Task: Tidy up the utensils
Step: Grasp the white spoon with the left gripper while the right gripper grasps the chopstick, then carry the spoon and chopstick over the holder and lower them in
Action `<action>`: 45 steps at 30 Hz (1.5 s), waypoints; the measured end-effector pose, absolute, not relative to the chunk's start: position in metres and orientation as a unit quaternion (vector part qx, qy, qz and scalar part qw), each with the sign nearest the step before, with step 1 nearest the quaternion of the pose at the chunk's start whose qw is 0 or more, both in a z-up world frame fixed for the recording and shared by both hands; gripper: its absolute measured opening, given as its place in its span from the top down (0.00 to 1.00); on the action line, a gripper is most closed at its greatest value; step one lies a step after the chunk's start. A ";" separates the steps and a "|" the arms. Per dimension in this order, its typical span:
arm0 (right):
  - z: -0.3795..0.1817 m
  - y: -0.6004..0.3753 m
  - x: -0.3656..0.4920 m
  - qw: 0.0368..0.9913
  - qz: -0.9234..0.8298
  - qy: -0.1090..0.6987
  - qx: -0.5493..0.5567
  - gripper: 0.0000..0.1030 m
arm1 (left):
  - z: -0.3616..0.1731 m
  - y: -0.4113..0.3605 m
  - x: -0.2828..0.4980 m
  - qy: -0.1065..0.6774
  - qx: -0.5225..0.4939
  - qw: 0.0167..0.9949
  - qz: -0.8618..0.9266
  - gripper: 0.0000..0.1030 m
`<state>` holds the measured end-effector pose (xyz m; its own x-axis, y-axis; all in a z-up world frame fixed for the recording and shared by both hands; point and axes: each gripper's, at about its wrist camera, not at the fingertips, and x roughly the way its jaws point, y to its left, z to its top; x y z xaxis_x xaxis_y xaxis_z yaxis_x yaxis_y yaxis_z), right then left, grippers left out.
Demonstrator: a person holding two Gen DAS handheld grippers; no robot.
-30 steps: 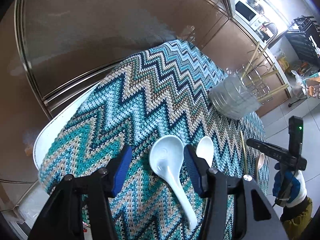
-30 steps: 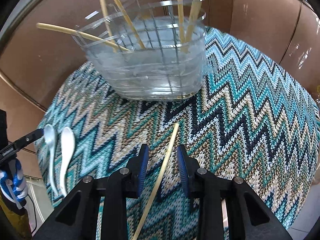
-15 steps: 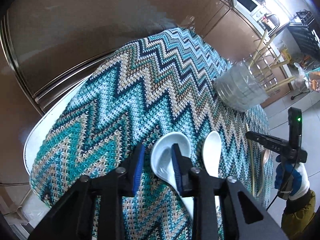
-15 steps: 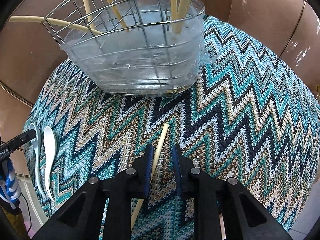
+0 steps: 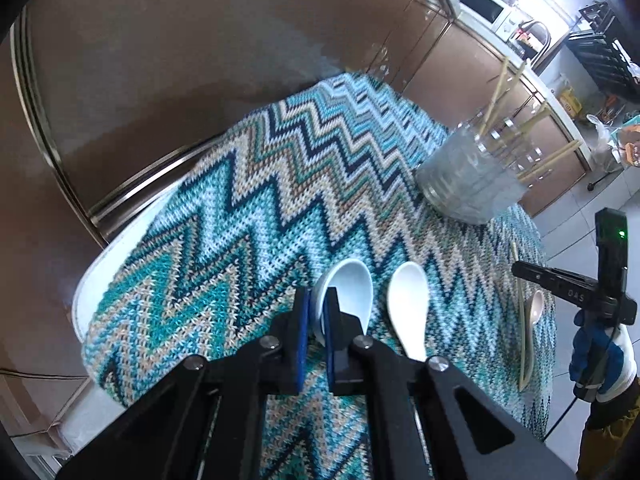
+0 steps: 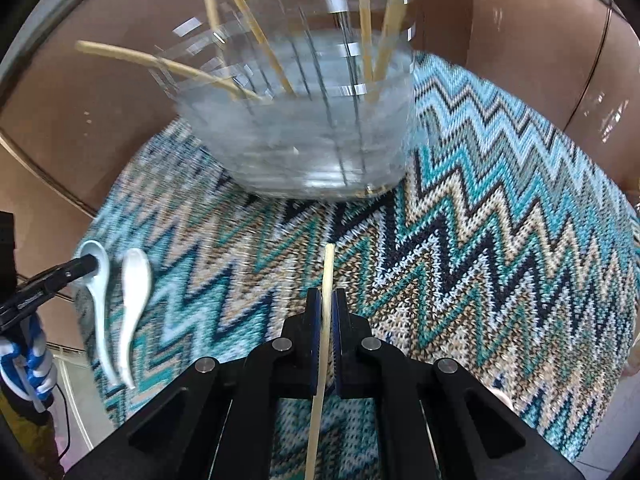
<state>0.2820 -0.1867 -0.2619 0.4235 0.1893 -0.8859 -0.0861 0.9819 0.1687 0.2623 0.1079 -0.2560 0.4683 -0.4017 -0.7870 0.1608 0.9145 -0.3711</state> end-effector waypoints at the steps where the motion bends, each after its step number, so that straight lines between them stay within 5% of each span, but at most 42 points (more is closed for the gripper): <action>1: -0.255 -0.186 0.276 0.847 0.086 0.522 0.049 0.95 | -0.249 0.108 0.258 0.481 -0.121 0.853 -0.165 0.94; 12: -0.166 -0.195 0.211 0.912 0.118 0.389 0.049 0.95 | -0.151 0.098 0.226 0.381 -0.086 0.908 -0.153 0.94; 24: -0.036 -0.198 0.221 0.983 0.114 0.132 0.053 0.95 | -0.033 0.009 0.262 0.185 -0.074 0.971 -0.135 0.94; 31: -0.027 -0.200 0.252 0.994 0.082 0.059 0.037 0.95 | -0.052 -0.054 0.295 0.118 -0.050 0.989 -0.068 0.94; 45: -0.119 -0.199 0.297 0.992 0.065 0.106 0.014 0.95 | -0.126 -0.093 0.333 0.139 -0.022 0.989 -0.035 0.93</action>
